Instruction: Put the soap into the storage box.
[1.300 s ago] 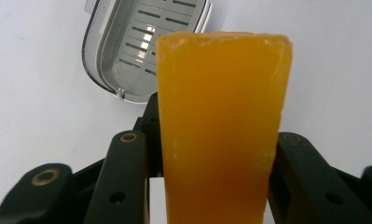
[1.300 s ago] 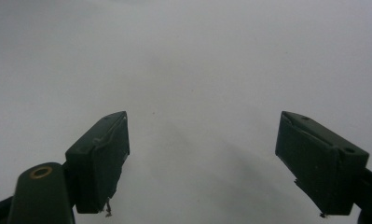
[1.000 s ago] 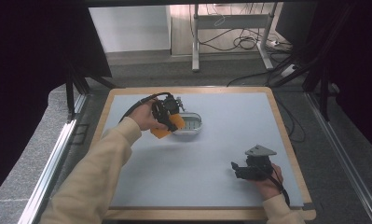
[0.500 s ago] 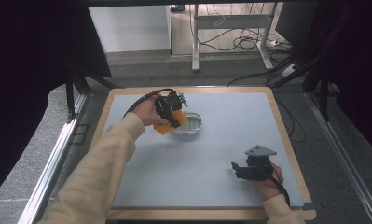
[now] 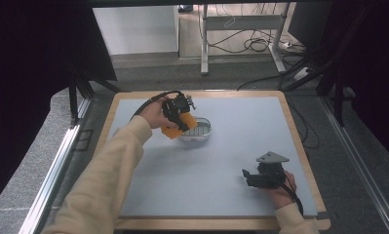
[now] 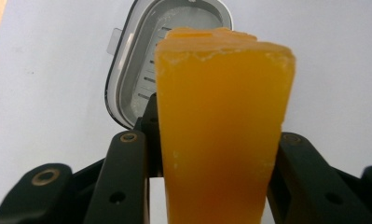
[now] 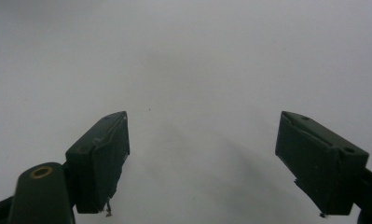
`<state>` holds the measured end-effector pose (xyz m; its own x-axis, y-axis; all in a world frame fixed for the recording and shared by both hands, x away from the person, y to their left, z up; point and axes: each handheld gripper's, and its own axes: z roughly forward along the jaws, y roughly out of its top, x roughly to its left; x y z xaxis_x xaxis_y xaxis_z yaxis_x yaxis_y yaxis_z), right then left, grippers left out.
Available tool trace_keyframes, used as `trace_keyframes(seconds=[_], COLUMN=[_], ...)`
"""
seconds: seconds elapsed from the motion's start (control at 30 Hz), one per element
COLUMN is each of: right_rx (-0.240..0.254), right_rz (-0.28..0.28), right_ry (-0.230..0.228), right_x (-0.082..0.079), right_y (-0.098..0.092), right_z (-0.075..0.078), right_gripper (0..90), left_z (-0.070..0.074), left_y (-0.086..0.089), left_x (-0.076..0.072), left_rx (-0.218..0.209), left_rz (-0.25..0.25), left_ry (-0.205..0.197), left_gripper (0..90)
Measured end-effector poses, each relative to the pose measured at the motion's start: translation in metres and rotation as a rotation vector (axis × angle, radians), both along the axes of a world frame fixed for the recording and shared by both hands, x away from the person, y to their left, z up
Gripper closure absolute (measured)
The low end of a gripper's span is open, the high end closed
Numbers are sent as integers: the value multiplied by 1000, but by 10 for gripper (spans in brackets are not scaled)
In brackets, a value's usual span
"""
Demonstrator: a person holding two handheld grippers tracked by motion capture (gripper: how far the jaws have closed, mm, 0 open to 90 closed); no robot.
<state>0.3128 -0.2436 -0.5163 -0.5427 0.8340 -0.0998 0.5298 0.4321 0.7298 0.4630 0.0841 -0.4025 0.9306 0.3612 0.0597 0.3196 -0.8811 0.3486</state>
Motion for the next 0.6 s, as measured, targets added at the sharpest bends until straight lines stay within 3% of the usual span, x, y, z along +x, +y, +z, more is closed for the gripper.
trace_keyframes(seconds=[0.27,0.37,0.6], right_rx=[-1,-3,-3], right_rz=[2,-4,-11], right_ry=[-2,-7,-7], right_x=[0,0,0], right_y=[0,-2,-4], right_z=[0,1,1], right_gripper=[182,181,182], left_z=[-1,-3,-4], left_y=[-10,-16,-25], left_x=[13,20,30], left_rx=[-13,11,23], left_rz=[-31,-60,-95], left_ry=[1,4,6], left_gripper=[618,618,618])
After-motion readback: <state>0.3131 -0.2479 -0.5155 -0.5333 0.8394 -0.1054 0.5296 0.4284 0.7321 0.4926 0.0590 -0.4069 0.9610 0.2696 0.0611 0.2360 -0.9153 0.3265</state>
